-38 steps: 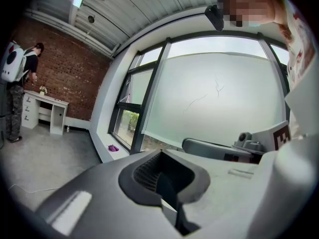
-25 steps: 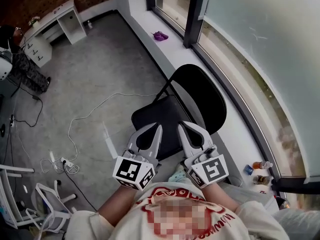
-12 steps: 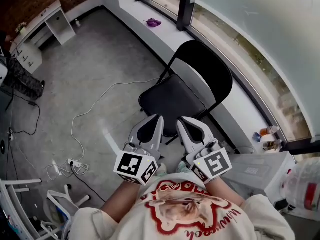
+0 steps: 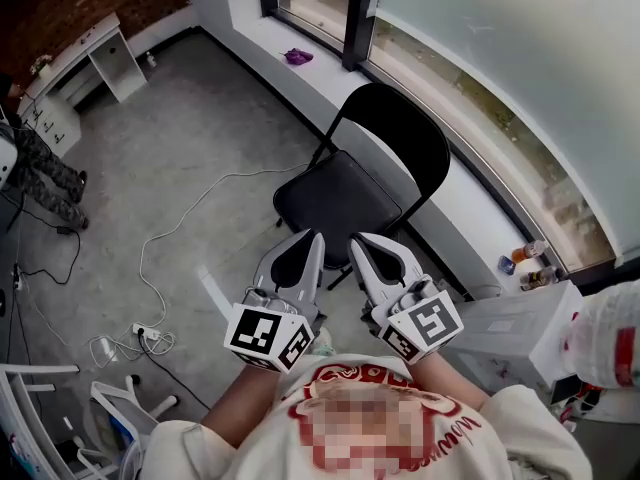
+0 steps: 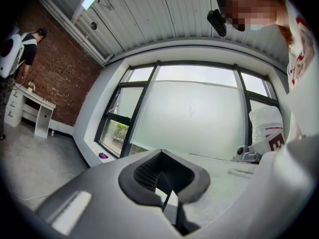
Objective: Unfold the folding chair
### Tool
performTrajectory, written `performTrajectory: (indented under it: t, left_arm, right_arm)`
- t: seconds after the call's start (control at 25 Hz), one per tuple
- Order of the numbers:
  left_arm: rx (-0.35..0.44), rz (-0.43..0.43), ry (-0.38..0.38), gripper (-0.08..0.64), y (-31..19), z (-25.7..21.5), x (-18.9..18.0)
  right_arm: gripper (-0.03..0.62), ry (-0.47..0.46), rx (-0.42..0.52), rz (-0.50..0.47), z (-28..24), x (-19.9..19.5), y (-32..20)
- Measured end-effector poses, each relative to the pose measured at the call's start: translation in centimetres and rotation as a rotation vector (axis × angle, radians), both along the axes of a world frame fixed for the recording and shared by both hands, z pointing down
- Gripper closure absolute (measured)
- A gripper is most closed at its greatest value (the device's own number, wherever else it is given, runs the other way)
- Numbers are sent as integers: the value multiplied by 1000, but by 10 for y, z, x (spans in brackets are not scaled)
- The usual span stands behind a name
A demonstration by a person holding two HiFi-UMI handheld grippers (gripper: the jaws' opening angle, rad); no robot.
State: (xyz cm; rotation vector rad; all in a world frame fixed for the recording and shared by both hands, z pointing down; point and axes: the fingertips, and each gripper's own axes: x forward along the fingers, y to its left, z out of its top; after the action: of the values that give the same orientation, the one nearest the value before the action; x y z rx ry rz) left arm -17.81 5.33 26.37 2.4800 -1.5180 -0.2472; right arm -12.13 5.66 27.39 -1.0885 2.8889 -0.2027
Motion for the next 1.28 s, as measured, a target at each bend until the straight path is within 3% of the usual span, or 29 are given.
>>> performTrajectory:
  t: [0.36,0.72,0.96,1.28]
  left_arm:
    - [1,31,-8,555,56,0,61]
    - [31,-67,27,555,147,-9,118]
    - [-14,-162,17,555,235,5,159]
    - [-38,-258,-27,555,310,3,169]
  right_arm:
    - [569,12,8,-11,-3,53,62]
    - [569,10,40,-98,-8,113,162]
    - [569,-22,-16,-154,1,158,238]
    - [571,-89,-38,-216,-4,173,294]
